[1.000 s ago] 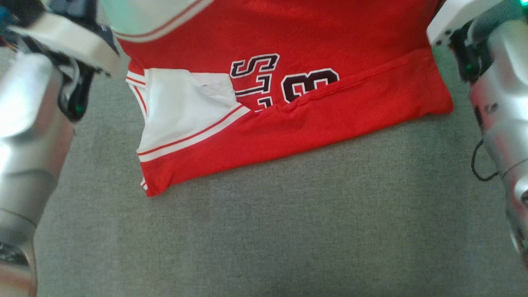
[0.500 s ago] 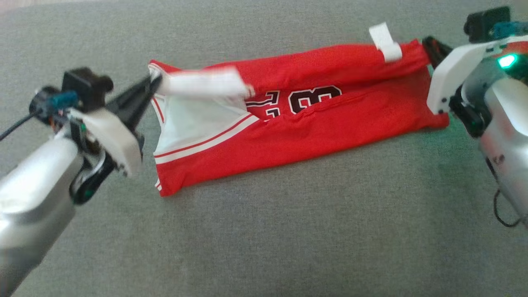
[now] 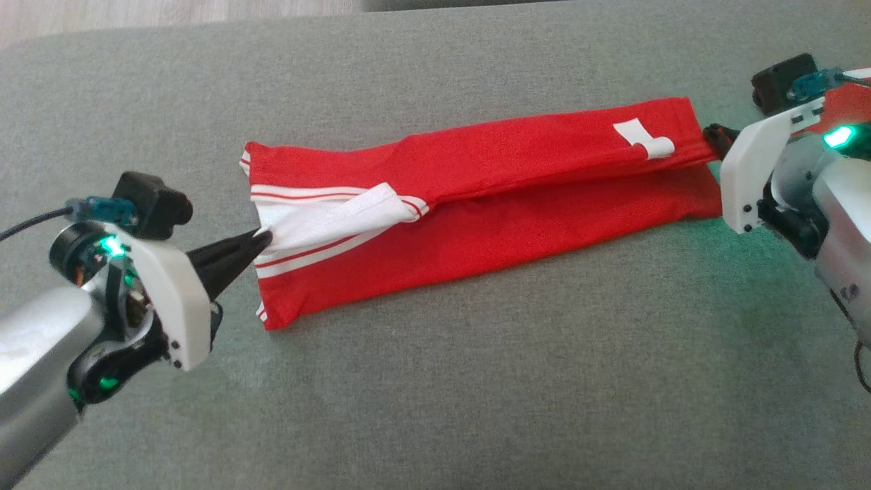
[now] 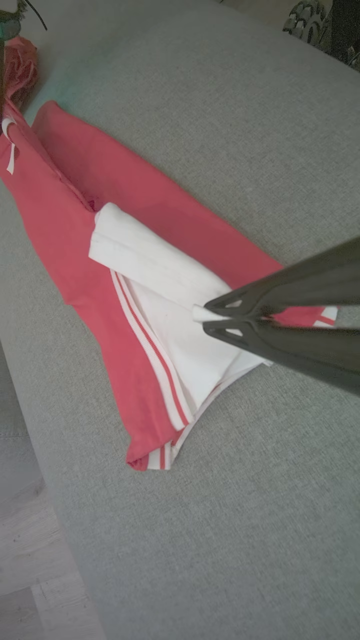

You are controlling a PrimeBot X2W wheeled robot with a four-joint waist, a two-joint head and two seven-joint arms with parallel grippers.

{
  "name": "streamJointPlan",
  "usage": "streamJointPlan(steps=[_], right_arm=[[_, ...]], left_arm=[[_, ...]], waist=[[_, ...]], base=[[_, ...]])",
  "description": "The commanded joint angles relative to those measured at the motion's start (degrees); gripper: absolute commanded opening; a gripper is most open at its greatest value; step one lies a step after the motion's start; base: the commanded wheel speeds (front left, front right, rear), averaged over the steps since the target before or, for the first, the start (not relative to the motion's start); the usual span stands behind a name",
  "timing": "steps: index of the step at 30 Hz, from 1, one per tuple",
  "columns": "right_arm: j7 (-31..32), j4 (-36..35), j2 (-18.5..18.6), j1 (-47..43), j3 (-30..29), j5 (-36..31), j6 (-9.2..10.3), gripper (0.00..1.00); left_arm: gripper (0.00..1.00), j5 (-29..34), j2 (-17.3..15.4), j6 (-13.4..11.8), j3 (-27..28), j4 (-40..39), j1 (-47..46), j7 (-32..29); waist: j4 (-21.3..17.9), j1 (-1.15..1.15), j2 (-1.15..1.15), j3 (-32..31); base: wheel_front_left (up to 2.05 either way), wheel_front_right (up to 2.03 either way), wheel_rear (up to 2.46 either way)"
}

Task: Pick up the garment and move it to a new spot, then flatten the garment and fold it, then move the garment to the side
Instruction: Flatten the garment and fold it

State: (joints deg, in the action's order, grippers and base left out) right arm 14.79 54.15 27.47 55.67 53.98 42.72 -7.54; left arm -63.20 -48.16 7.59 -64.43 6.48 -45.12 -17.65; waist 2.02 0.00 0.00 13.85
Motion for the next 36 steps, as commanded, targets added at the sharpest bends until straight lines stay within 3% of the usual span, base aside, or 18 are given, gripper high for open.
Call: streamJointPlan(steps=[1,10,11,12,16,22,26,27,31,33,36], right_arm=[[0.36,-1.16,1.24,-0.55,0.54,0.74,0.05,0.00],[3.83,-1.75,2.03,-0.52,5.30,5.47,0.05,0.00],[4.34,-1.63,2.06,-0.51,5.67,5.99,0.05,0.05],[4.82,-1.26,2.07,-0.48,5.82,6.57,0.05,1.00],[5.59,-0.44,1.82,-0.15,6.38,8.34,0.05,1.00],[-0.10,0.00,0.04,1.58,3.43,11.71,0.05,1.00],[-7.78,-0.25,-1.93,3.02,0.86,12.79,0.05,1.00],[-7.78,-0.25,-1.93,3.02,0.86,12.79,0.05,1.00],[-19.72,-0.73,-4.78,3.63,-1.71,11.93,0.05,1.00],[-25.88,-0.46,-6.86,3.16,-3.74,11.85,0.05,1.00],[-29.48,-0.20,-10.14,1.91,-7.91,10.61,0.05,1.00]], left_arm=[[0.00,-0.37,-3.29,-0.10,2.97,-1.15,-2.05,-0.09],[0.00,-1.57,-3.49,-0.10,1.44,-2.16,-1.48,-2.42],[0.45,-1.39,-3.30,-0.20,1.32,-1.97,-1.43,-2.35],[1.00,-1.16,-3.07,-0.41,1.31,-1.73,-1.38,-2.06],[1.00,-0.40,-1.82,-1.46,2.13,-0.89,-1.26,0.85],[1.00,1.91,1.13,-6.48,6.27,2.17,-1.06,11.57],[1.00,2.24,3.40,-11.74,10.61,4.39,0.00,20.92],[1.00,2.24,3.40,-11.74,10.61,4.39,0.00,20.92],[1.00,1.91,5.59,-16.08,15.02,5.07,2.24,29.83],[1.00,1.49,6.99,-18.18,18.22,4.58,4.24,31.88],[1.00,3.78,9.45,-20.99,24.95,2.58,8.26,32.57]], waist=[[-0.08,0.00,0.00,-0.12],[-0.78,0.00,0.00,-0.18],[-0.88,0.00,0.00,-0.22],[-1.00,0.00,0.00,-0.30],[-1.53,0.00,0.00,-1.09],[-2.35,0.00,0.00,-3.03],[-2.98,0.00,0.00,-4.63],[-2.98,0.00,0.00,-4.63],[-3.48,0.00,0.00,-6.38],[-3.71,0.00,0.00,-7.35],[-3.97,0.00,0.00,-8.52]], base=[[0.00,0.00,0.00],[0.00,0.00,0.00],[0.00,0.00,0.00],[0.00,0.00,0.00],[0.00,0.00,0.00],[0.00,0.00,0.00],[0.00,0.00,0.00],[0.00,0.00,0.00],[0.00,0.00,0.00],[0.00,0.00,0.00],[0.00,0.00,0.00]])
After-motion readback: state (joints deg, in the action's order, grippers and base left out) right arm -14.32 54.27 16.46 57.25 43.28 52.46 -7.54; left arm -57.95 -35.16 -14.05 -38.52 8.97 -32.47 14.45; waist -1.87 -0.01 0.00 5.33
